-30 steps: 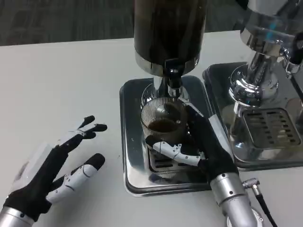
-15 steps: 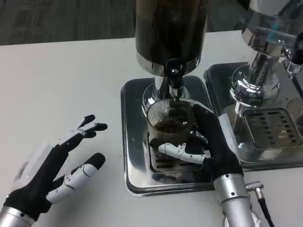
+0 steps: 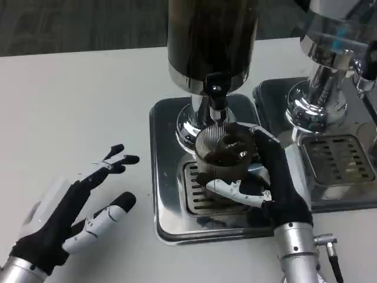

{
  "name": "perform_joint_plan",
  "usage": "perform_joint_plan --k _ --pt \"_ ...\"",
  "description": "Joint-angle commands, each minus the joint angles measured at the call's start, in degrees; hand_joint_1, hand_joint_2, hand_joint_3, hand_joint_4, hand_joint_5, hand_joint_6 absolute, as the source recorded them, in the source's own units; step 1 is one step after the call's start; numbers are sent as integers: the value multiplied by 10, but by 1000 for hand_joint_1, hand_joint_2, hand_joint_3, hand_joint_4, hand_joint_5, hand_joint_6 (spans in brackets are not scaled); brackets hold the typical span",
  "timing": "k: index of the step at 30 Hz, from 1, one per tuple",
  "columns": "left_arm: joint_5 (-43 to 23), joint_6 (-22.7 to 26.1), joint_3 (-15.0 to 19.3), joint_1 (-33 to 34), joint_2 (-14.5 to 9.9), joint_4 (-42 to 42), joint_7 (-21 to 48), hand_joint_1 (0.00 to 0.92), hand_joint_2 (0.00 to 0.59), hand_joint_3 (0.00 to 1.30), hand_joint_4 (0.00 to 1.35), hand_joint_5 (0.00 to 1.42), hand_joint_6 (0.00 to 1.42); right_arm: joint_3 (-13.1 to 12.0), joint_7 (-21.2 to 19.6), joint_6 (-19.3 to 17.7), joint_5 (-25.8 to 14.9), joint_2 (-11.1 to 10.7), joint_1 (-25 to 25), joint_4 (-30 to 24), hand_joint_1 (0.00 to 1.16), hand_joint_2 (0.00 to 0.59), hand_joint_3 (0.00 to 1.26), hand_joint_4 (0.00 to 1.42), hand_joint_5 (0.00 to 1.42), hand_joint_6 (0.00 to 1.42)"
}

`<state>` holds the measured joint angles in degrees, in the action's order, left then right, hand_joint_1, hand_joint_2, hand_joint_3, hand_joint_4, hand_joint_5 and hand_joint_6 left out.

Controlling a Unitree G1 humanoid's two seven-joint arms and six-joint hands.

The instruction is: Grasp the cup under the faucet to collect the drink, then remove the cup.

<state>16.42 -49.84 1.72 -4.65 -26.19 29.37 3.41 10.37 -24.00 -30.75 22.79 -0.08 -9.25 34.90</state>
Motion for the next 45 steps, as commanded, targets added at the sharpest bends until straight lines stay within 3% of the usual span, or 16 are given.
perform_joint_plan --k 1,12,18,19,21,22,25,30,38,45 --pt "2 -1 -5 4 -5 6 -4 0 194 259 58 214 59 -2 -14 -23 2 1 7 -32 1056 161 530 505 662 931" --pt "1 -7 -10 6 -2 15 -6 0 194 259 60 216 62 0 18 -14 -3 -14 55 -97 1045 159 530 521 678 969" --pt "41 -17 -12 2 -10 3 -30 0 195 251 62 221 71 2 45 -11 -10 -22 81 -134 1043 152 543 521 680 975" --pt "45 -16 -12 1 -10 1 -32 0 186 211 12 204 66 2 51 -11 -11 -25 88 -144 1043 152 543 521 681 976" --pt "62 -6 -12 -3 -17 -11 -34 0 171 27 0 105 12 2 60 -11 -13 -27 98 -159 1049 153 544 530 688 979" --pt "78 4 -15 -6 -24 -23 -34 0 165 5 0 49 2 2 65 -10 -14 -29 105 -168 1050 153 544 531 688 980" --pt "134 36 -21 -17 -42 -67 -36 0 157 0 0 1 0 2 82 -7 -19 -33 121 -193 1049 148 544 534 688 983" --pt "170 84 -25 -44 -57 -117 -45 0 155 0 0 0 0 2 110 -3 -29 -36 140 -224 1048 144 547 537 691 985" --pt "197 135 -19 -85 -73 -181 -65 0 155 0 0 0 0 -2 142 2 -44 -44 165 -273 1047 141 557 538 704 1009" --pt "216 149 -9 -121 -94 -229 -85 0 156 0 0 0 0 -1 179 12 -62 -55 198 -347 1047 141 559 553 706 1022"
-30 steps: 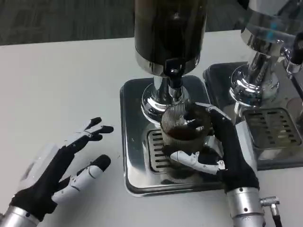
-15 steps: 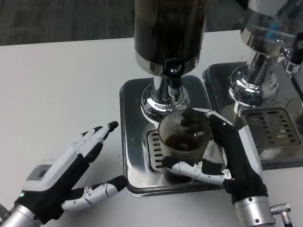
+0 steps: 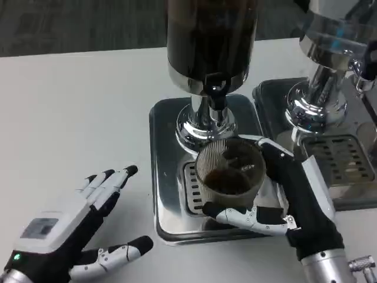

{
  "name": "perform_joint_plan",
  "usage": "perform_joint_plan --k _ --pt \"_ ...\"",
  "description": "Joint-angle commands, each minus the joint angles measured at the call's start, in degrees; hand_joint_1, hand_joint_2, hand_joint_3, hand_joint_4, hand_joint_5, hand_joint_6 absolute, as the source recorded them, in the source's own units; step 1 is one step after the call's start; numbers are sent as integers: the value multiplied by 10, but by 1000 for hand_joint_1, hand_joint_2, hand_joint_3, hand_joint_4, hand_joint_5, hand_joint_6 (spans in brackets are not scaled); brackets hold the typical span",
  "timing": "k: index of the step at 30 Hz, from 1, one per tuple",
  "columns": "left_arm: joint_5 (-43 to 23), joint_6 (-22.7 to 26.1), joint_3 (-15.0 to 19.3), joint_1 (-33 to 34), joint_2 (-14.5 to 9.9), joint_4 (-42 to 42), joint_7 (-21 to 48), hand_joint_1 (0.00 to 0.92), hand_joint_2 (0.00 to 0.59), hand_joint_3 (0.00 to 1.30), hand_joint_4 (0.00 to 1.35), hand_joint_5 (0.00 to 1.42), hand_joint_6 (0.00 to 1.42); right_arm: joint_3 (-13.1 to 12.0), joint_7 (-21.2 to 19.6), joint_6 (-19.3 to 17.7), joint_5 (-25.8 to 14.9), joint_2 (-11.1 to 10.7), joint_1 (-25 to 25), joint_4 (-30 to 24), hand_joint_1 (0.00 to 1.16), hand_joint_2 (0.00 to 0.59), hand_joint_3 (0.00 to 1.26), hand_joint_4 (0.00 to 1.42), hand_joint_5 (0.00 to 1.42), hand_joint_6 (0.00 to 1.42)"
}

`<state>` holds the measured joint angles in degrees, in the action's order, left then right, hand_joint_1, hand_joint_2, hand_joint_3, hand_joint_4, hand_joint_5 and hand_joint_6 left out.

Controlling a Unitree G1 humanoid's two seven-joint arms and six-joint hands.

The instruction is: Grasp the cup under the faucet to collect the drink, then remove the cup.

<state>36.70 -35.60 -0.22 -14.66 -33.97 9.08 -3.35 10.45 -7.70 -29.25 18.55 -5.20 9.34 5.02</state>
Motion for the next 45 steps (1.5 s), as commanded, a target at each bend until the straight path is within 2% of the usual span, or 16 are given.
perform_joint_plan --k 1,5,13,20,24,31,36,41,45 --pt "14 8 12 -25 -18 -31 -20 0 156 0 0 0 0 -1 24 0 -23 -6 18 -58 1047 141 559 553 707 1025" --pt "21 10 14 -37 -24 -46 -26 0 156 0 0 0 0 1 47 8 -33 -11 34 -84 1047 141 559 554 721 1029" --pt "53 -29 26 -68 -50 -64 -75 0 158 0 0 0 0 1 84 28 -55 -18 70 -146 1047 141 559 554 723 1032" --pt "96 -77 34 -93 -75 -66 -136 0 155 0 0 0 0 1 106 41 -63 -24 79 -173 1044 149 559 554 723 1044" --pt "114 -84 44 -117 -68 -70 -181 0 153 0 0 0 0 -1 118 45 -67 -30 86 -187 1044 146 559 554 723 1049" --pt "127 -75 50 -166 -52 -97 -217 0 150 0 0 0 0 5 139 61 -79 -38 101 -212 1045 143 559 557 723 1056" --pt "140 -39 52 -200 -24 -142 -219 0 145 0 0 0 0 -5 156 65 -95 -53 113 -234 1046 142 559 560 723 1057" --pt "151 -22 58 -203 -22 -162 -219 0 141 0 0 0 0 -5 165 66 -101 -58 119 -243 1046 141 559 561 729 1058" --pt "149 -13 52 -208 -11 -166 -216 0 139 0 0 0 0 -6 167 67 -100 -59 121 -249 1046 141 559 562 730 1058"
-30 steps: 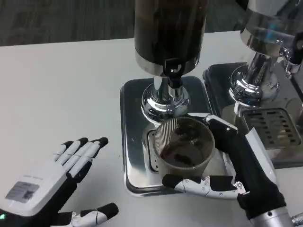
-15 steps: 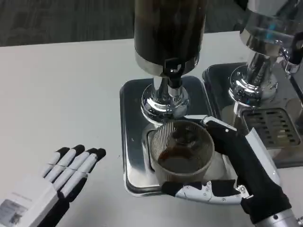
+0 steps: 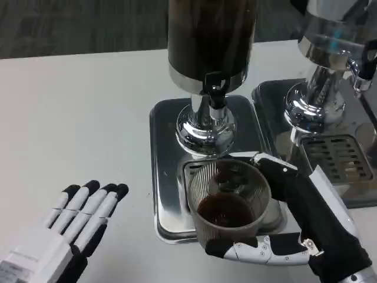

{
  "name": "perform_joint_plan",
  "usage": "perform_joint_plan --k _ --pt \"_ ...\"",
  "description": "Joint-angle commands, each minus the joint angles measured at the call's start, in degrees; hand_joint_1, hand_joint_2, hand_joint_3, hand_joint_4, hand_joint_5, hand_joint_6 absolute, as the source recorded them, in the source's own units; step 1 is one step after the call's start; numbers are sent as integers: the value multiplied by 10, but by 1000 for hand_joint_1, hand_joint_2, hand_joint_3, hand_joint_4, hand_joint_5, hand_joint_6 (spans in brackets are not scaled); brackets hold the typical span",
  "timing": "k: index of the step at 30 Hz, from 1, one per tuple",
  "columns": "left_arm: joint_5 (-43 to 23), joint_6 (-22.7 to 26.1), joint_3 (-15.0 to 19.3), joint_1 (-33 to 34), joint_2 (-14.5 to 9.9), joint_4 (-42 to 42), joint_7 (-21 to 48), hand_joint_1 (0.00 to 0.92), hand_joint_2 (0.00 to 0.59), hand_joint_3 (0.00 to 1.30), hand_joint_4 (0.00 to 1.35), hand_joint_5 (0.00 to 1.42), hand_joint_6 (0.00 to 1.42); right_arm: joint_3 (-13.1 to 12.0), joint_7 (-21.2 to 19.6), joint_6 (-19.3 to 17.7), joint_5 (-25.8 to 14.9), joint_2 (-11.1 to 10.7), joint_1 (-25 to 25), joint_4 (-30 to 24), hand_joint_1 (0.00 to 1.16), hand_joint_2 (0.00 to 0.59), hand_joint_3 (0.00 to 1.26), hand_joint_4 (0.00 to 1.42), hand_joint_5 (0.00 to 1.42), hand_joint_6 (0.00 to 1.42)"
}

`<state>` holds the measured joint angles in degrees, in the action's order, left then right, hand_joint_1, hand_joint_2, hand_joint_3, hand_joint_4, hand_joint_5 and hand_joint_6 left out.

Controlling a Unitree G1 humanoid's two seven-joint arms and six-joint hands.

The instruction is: Grasp the cup under the faucet to collect the drink, then remove the cup.

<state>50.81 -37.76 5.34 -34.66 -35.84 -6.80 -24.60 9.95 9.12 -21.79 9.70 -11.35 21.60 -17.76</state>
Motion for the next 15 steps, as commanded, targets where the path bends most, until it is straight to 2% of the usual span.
perform_joint_plan --k 1,15 --pt "8 11 -5 -9 9 -9 -3 0 139 0 0 0 0 -2 -1 -7 -12 3 -1 -21 1046 141 559 562 730 1058" --pt "3 17 -13 -9 11 -7 0 0 138 0 0 0 0 -4 -2 -7 -16 6 -4 -13 1044 143 559 569 740 1058"
